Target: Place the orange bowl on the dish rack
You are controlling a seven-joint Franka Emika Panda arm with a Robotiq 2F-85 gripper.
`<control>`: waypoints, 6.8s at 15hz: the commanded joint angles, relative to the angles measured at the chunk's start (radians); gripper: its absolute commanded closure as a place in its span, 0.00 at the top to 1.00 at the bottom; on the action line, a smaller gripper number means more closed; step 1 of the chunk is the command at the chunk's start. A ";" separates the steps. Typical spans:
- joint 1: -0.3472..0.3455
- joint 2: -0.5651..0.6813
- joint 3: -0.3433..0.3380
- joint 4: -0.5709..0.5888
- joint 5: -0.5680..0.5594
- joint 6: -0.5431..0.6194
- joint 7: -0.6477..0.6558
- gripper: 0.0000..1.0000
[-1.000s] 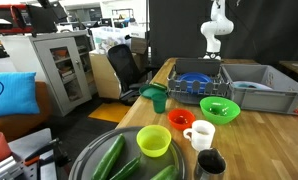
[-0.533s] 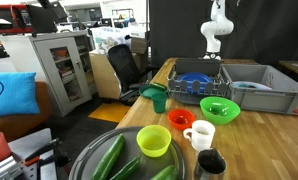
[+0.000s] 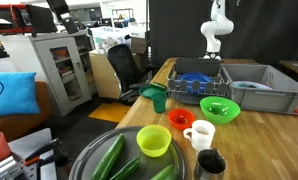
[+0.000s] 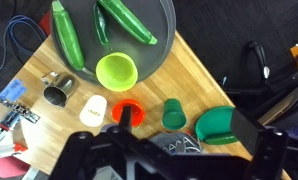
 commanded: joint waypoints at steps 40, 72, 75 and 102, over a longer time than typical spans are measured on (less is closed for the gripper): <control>0.012 0.586 0.017 0.150 -0.006 0.387 0.091 1.00; -0.013 1.010 -0.136 0.349 -0.215 0.933 0.447 1.00; 0.030 1.052 -0.284 0.386 -0.322 0.974 0.632 1.00; 0.200 1.569 -0.461 0.732 0.005 0.851 0.705 0.78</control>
